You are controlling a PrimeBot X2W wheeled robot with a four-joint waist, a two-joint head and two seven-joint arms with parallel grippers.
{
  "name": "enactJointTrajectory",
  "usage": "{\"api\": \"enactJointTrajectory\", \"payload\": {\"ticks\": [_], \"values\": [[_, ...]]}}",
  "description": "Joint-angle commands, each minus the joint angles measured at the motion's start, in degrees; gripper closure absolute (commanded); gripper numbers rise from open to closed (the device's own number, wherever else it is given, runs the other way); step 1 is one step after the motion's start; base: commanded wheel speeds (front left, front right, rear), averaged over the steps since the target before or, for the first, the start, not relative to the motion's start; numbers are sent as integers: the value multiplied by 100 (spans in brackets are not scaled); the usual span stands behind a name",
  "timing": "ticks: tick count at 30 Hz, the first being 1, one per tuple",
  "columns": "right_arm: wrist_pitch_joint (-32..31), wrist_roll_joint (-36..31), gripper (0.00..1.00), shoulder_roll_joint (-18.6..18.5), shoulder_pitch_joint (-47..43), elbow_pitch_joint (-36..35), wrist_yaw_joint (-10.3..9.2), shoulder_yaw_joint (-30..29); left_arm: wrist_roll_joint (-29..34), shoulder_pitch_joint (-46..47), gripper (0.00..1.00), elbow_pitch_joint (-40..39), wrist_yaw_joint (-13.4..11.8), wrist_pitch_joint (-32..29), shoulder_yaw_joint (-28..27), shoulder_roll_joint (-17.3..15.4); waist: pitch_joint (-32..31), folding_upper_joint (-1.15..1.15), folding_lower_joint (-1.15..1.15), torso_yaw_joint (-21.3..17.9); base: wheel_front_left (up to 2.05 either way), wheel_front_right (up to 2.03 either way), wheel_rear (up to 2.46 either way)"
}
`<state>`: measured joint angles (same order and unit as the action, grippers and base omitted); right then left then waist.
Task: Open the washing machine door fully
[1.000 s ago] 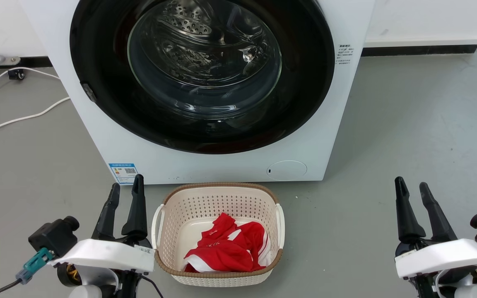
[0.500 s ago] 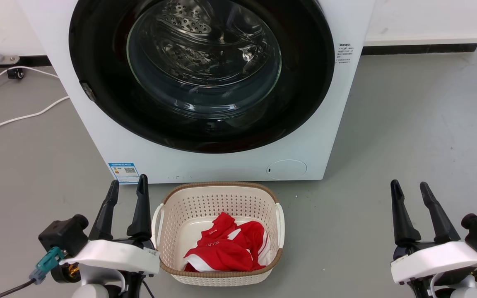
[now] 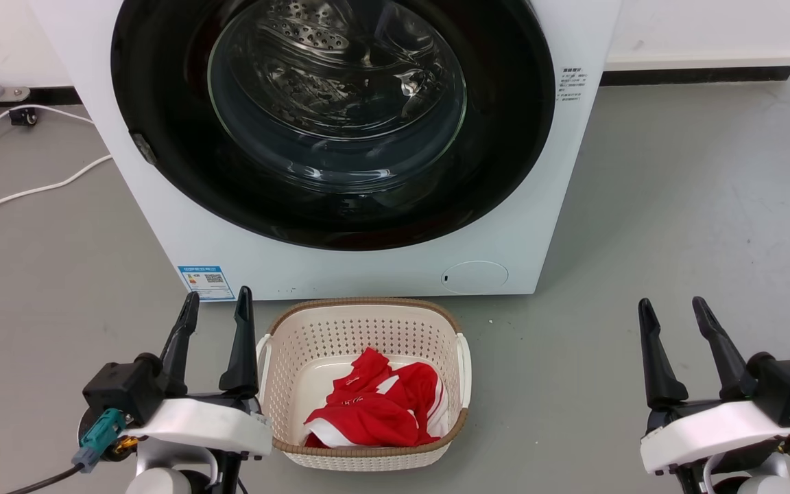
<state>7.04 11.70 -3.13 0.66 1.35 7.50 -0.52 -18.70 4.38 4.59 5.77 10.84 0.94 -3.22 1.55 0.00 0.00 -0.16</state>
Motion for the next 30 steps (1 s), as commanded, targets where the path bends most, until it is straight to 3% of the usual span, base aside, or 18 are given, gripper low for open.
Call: {"api": "enactJointTrajectory", "payload": {"ticks": [1,30], "values": [[29,-119,0,19,-30,-78,-2,14,123,82,0,-66,-21,54,2,-34,2,0,0,-1,0,0,0],[199,-1417,0,33,-142,-161,-2,63,1443,14,0,-102,-111,373,108,-22,21,0,0,-10,0,0,0]]}}
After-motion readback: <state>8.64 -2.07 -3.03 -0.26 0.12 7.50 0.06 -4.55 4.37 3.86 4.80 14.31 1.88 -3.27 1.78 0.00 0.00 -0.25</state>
